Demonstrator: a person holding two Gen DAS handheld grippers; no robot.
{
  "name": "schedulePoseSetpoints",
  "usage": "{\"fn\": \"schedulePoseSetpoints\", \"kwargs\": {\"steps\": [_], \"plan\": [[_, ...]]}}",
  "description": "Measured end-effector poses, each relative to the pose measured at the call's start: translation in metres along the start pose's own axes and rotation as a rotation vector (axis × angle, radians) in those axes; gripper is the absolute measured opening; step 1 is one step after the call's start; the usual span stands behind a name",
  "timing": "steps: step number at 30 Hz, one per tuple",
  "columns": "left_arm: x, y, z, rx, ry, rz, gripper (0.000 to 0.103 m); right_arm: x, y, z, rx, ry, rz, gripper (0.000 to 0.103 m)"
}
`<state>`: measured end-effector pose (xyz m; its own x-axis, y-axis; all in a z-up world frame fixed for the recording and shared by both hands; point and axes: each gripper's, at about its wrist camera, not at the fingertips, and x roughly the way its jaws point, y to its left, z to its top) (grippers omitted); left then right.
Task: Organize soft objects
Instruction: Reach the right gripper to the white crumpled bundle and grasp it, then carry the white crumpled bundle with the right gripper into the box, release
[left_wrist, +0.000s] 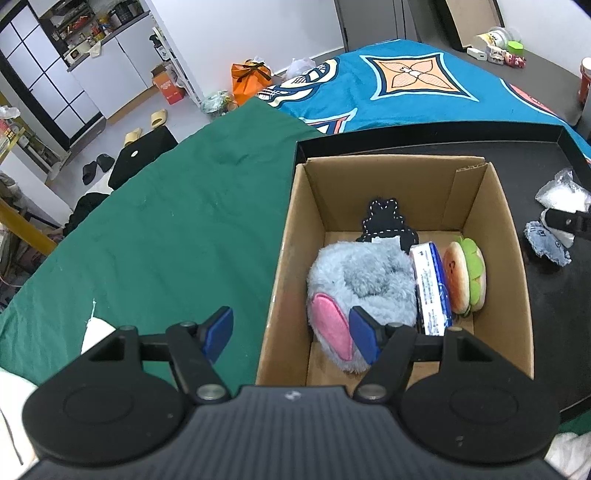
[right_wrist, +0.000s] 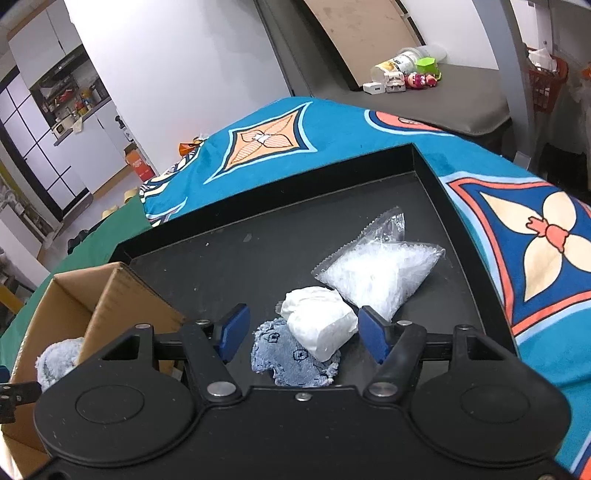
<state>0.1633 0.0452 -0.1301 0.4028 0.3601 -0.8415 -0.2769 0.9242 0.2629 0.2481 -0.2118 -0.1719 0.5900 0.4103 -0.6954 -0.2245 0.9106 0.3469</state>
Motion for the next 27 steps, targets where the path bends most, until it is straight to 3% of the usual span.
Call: {"fn": "schedulePoseSetpoints", "kwargs": {"steps": [8, 10, 27], "plan": [[0.002, -0.002, 0.004, 0.006, -0.002, 0.013, 0.072, 0.012, -0.003, -0.005, 0.0, 0.02, -0.005, 0.059], [0.001, -0.001, 0.003, 0.005, -0.003, 0.015, 0.073, 0.013, -0.005, -0.006, 0.003, 0.022, -0.019, 0.046], [-0.009, 0.01, -0.003, -0.024, -0.023, -0.008, 0.073, -0.023, -0.007, -0.005, -0.02, -0.007, -0.055, 0.045]]}}
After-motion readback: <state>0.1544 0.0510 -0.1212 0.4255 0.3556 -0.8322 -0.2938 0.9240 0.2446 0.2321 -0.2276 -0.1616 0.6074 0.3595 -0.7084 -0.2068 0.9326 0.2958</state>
